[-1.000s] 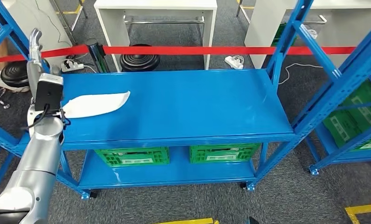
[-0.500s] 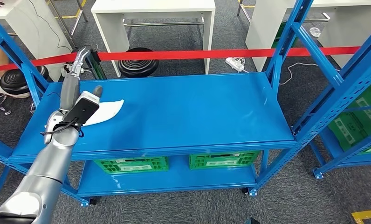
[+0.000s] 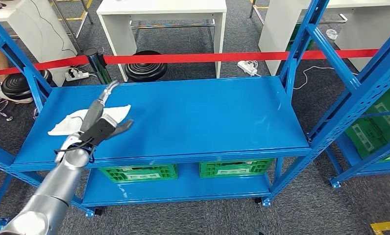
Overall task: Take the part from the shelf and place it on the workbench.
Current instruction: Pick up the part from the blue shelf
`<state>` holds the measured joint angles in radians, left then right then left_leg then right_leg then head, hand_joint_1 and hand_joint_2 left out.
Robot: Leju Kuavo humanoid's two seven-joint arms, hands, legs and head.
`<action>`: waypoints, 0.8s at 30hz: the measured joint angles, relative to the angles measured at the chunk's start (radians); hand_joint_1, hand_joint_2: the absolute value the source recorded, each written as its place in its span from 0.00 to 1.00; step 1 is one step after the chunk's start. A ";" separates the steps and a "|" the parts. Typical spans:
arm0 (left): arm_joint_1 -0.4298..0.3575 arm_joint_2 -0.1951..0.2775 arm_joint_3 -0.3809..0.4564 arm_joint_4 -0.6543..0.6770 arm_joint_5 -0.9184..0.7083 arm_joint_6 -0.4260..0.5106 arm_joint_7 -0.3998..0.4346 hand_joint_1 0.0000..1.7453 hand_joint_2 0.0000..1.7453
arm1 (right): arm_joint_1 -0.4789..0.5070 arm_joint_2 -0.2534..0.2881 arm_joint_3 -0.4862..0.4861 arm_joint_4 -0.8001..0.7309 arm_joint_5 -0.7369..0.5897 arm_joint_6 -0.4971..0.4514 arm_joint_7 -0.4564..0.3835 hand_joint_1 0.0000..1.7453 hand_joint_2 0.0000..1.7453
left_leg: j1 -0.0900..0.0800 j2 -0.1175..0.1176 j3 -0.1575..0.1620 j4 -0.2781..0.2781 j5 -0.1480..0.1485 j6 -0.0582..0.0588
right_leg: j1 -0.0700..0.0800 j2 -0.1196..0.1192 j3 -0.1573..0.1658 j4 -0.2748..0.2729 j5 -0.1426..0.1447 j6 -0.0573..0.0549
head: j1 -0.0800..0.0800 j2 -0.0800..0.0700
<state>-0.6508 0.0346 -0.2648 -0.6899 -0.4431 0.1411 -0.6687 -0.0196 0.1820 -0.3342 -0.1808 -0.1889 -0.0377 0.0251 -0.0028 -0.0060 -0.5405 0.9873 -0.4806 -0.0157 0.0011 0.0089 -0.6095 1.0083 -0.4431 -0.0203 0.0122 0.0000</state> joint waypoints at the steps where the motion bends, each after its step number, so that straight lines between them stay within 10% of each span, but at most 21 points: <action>1: 0.009 -0.003 -0.002 0.000 0.002 -0.007 0.004 0.00 1.00 | 0.000 0.003 0.000 0.000 -0.005 -0.002 -0.003 0.00 0.00 | 0.000 0.000 0.000 0.000 0.000 0.000 | 0.000 0.000 0.000 0.000 0.000 0.000 | 0.000 0.000; 24: 0.031 -0.044 -0.056 0.120 0.007 0.046 0.091 0.00 1.00 | -0.001 0.028 -0.022 0.000 -0.034 -0.038 -0.017 0.00 0.00 | 0.000 0.000 0.000 0.001 -0.001 0.001 | -0.002 -0.001 0.001 -0.001 0.000 0.001 | 0.000 0.000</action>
<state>-0.6201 -0.0093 -0.3209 -0.5702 -0.4364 0.1868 -0.5780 -0.0203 0.2104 -0.3561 -0.1808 -0.2226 -0.0757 0.0083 -0.0031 -0.0063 -0.5405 0.9878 -0.4814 -0.0144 -0.0008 0.0074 -0.6084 1.0071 -0.4427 -0.0195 0.0119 0.0000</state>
